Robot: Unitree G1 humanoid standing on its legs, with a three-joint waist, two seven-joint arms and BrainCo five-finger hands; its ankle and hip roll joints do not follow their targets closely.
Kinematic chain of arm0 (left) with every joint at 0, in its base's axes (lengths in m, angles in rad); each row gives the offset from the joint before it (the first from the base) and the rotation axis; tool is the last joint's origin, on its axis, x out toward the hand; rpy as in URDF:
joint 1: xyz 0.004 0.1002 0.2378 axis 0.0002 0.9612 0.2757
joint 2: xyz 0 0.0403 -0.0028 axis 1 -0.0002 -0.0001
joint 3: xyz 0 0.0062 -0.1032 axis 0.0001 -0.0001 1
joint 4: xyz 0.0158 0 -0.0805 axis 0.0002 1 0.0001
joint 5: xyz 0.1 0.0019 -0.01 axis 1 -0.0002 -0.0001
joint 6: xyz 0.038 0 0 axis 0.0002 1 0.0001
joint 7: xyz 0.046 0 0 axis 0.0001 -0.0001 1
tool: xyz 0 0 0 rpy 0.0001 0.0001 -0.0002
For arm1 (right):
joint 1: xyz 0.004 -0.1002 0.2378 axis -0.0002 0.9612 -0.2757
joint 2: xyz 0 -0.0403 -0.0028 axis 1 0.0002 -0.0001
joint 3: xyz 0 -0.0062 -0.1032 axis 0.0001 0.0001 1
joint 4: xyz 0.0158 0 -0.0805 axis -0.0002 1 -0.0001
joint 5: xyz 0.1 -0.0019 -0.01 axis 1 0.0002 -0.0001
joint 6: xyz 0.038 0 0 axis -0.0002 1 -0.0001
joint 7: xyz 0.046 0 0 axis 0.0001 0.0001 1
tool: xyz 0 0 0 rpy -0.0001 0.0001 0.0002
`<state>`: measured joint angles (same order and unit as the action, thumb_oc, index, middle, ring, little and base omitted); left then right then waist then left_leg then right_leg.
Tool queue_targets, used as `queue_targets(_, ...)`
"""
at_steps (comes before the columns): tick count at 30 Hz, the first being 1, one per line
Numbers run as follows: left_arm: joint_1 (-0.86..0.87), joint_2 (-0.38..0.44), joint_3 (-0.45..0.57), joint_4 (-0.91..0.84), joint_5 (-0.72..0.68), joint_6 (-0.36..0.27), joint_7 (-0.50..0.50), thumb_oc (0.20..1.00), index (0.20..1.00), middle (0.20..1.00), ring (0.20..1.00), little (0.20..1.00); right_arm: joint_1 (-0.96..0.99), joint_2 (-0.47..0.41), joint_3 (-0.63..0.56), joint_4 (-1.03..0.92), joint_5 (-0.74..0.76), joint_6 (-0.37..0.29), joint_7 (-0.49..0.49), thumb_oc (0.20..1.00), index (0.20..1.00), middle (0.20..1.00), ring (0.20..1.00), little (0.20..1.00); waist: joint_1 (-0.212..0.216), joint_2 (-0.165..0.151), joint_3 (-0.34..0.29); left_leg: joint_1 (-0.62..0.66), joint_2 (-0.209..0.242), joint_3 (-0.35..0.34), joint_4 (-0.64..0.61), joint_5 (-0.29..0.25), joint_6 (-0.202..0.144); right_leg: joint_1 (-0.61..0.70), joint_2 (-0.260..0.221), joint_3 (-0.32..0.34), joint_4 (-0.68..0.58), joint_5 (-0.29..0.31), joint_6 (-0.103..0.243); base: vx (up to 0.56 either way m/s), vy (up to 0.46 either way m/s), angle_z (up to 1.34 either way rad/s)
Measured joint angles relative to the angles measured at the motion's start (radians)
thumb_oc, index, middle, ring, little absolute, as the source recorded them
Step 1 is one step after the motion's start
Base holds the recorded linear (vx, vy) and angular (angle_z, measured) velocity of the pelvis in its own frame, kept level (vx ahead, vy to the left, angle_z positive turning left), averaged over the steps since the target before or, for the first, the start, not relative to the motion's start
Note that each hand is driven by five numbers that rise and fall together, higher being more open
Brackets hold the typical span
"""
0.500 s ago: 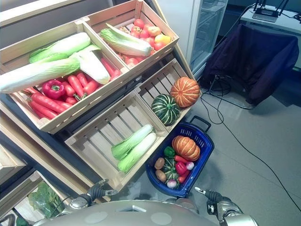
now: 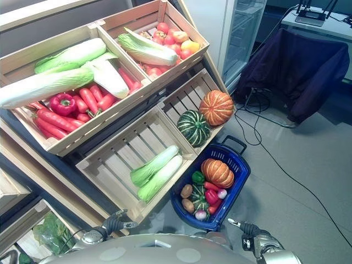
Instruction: Pick up fruits and vegetables into the basket
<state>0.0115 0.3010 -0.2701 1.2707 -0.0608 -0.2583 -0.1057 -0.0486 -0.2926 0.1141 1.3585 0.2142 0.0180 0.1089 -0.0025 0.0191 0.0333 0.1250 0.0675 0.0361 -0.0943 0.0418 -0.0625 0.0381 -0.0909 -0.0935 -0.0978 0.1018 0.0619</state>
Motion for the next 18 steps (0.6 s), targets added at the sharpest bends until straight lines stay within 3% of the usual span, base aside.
queue_targets(18, 0.001, 0.0, 0.0, 0.0, -0.02, 0.0, 0.0, 1.0, 1.0, 1.0, 1.0, 1.0, 0.002, -0.001, 0.0, 0.0, 0.0, 0.002, 0.002, 1.0, 1.0, 1.0, 1.0, 1.0, 0.001, 0.001, 0.0, -0.021, 0.0, -0.011, 0.0, 0.003, 0.0, -0.015, 0.0, -0.008, 0.0, 0.0, 0.0, 0.0, 0.0, 0.01)
